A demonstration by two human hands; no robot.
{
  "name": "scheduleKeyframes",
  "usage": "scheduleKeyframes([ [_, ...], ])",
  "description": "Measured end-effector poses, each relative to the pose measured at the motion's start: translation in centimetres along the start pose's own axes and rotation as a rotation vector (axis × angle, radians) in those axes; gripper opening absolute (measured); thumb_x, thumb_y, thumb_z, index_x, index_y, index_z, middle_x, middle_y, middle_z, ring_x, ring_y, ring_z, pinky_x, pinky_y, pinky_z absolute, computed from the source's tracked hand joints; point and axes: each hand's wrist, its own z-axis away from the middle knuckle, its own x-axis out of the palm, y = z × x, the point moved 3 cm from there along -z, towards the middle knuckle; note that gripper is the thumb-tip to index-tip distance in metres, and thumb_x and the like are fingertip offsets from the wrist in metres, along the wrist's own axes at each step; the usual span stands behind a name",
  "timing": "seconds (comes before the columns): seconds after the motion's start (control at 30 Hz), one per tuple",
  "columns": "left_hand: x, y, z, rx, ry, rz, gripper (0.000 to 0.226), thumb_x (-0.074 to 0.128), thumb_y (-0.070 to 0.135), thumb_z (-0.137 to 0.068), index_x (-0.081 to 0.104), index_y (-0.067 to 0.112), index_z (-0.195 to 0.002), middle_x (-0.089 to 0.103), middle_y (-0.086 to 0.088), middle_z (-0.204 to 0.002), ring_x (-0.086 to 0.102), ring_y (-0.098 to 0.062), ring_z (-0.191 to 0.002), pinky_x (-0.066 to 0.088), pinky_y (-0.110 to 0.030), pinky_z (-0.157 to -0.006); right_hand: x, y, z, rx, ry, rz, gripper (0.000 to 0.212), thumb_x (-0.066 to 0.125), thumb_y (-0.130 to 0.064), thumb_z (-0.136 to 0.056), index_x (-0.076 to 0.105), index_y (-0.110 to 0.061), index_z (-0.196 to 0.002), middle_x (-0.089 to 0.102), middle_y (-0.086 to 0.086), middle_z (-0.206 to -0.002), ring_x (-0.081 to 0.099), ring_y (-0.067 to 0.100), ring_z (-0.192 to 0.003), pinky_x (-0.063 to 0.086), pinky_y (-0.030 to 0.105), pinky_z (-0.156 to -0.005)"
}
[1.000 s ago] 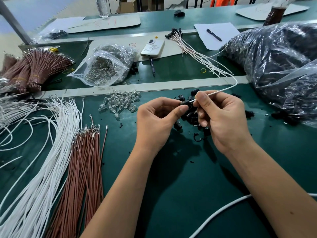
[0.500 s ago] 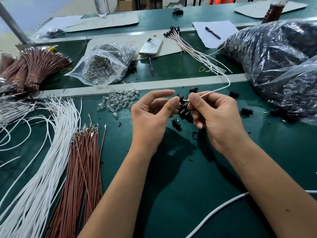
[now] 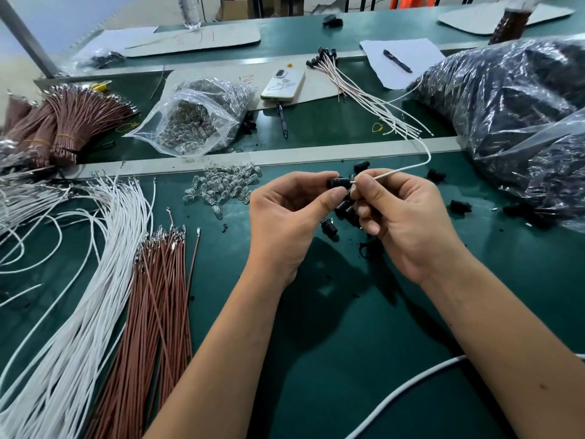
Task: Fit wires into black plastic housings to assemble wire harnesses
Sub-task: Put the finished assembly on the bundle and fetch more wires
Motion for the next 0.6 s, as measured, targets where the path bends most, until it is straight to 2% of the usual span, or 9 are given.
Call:
scheduleKeyframes([
  [0.27, 0.25, 0.37, 0.07, 0.001, 0.005, -0.010, 0.019, 0.079, -0.011, -0.076, 0.074, 0.003, -0.088, 0.077, -0.003, -0.080, 0.071, -0.012, -0.073, 0.058, -0.023, -0.074, 0.32, -0.45, 0.12, -0.005, -0.033, -0.001, 0.014, 0.070, -0.018, -0.085, 0.066, -0.005, -0.088, 0.064, 0.005, -0.073, 0.052, 0.012, -0.057, 0.040, 0.019, -0.044],
  [0.37, 0.37, 0.68, 0.12, -0.036, 0.051, 0.073, 0.019, 0.078, -0.012, -0.076, 0.073, 0.006, -0.081, 0.075, -0.003, -0.077, 0.068, -0.009, -0.069, 0.055, -0.020, -0.069, 0.11, -0.68, -0.12, 0.026, 0.005, -0.111, 0.010, 0.063, -0.013, -0.094, 0.061, -0.008, -0.087, 0.062, 0.005, -0.076, 0.052, 0.012, -0.061, 0.040, 0.018, -0.045],
  [0.47, -0.06, 0.78, -0.08, -0.059, 0.115, 0.135, 0.025, 0.078, -0.010, -0.075, 0.070, 0.013, -0.072, 0.074, -0.002, -0.074, 0.067, -0.009, -0.065, 0.053, -0.020, -0.065, -0.60, -0.91, -0.41, 0.034, 0.079, -0.149, 0.018, 0.052, -0.004, -0.104, 0.058, -0.009, -0.088, 0.066, 0.006, -0.077, 0.054, 0.014, -0.064, 0.039, 0.020, -0.046],
  [0.6, 0.32, 0.74, 0.16, -0.021, 0.084, 0.049, 0.021, 0.080, -0.010, -0.074, 0.066, 0.005, -0.076, 0.074, -0.003, -0.074, 0.066, -0.010, -0.064, 0.054, -0.021, -0.066, 0.21, -0.49, -0.10, 0.045, -0.031, -0.060, 0.021, 0.045, 0.005, -0.103, 0.064, -0.003, -0.101, 0.068, 0.007, -0.076, 0.054, 0.013, -0.057, 0.037, 0.019, -0.041],
])
